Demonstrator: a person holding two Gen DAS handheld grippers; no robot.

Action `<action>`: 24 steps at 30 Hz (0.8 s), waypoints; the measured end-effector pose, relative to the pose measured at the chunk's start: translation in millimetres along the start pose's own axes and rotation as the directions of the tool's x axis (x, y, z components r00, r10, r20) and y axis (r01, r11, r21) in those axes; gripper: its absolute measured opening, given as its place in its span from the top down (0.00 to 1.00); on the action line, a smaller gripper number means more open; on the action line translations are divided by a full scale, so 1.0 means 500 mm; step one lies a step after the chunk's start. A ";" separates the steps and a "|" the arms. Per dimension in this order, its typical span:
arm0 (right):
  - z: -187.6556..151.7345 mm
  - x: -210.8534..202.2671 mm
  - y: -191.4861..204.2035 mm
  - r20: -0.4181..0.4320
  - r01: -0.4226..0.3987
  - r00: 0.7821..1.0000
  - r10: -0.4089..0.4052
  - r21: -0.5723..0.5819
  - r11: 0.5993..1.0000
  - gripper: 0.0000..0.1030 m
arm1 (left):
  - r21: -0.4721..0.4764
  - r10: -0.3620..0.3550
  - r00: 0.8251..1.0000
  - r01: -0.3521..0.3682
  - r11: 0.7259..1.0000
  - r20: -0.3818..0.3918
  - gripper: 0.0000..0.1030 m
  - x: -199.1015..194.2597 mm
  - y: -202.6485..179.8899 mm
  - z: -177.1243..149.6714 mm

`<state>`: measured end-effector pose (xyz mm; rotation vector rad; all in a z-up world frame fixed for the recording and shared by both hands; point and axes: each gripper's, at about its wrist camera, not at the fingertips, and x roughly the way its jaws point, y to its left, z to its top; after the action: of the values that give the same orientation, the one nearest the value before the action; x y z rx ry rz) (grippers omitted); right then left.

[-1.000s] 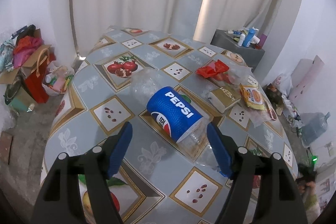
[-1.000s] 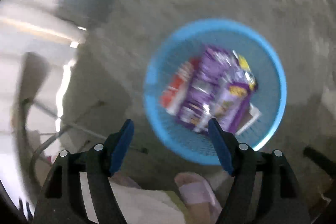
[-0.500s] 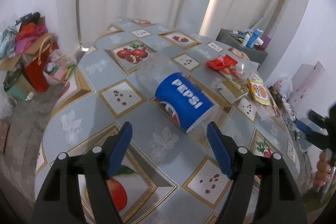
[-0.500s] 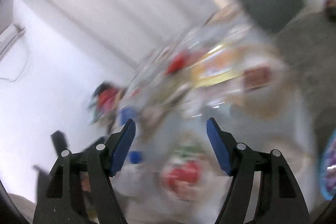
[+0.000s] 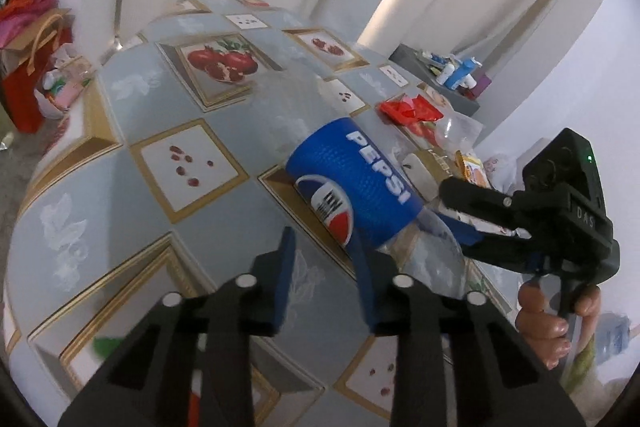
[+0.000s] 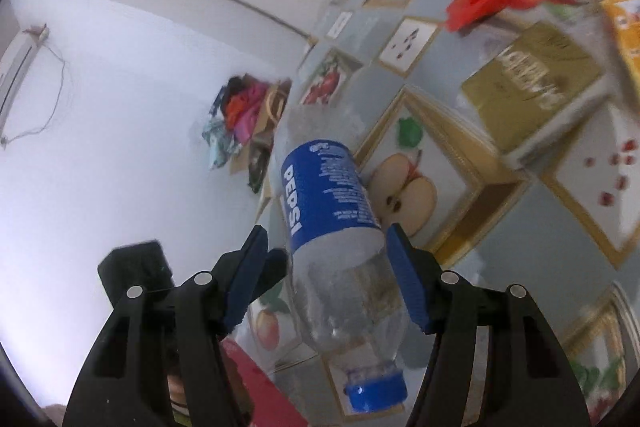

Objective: Collect trash
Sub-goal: 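Grasp the Pepsi bottle around its label with the right gripper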

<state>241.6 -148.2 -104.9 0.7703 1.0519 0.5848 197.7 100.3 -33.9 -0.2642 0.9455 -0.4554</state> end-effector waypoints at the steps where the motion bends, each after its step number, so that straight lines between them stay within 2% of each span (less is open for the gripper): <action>1: -0.004 -0.005 0.004 -0.014 -0.007 1.000 0.007 0.002 1.000 0.42 | 0.005 -0.001 1.000 0.001 1.000 -0.004 0.80 0.007 -0.001 0.001; 6: -0.014 -0.005 0.006 -0.059 -0.012 0.998 0.012 0.015 1.000 0.45 | 0.007 -0.013 1.000 0.013 1.000 -0.019 0.92 0.020 -0.004 -0.006; 16: -0.079 -0.060 0.010 -0.121 -0.022 0.992 0.020 -0.010 1.000 0.48 | 0.058 -0.015 0.998 0.018 0.998 -0.065 0.96 -0.011 -0.059 -0.060; 24: -0.182 -0.147 -0.017 -0.120 -0.028 0.992 0.032 0.035 0.999 0.48 | 0.096 -0.077 0.984 0.093 0.991 -0.159 0.96 -0.040 -0.136 -0.156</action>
<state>129.9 -183.1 -97.7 0.7891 1.1646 0.6475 105.8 49.1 -35.8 -0.1776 1.0622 -0.6081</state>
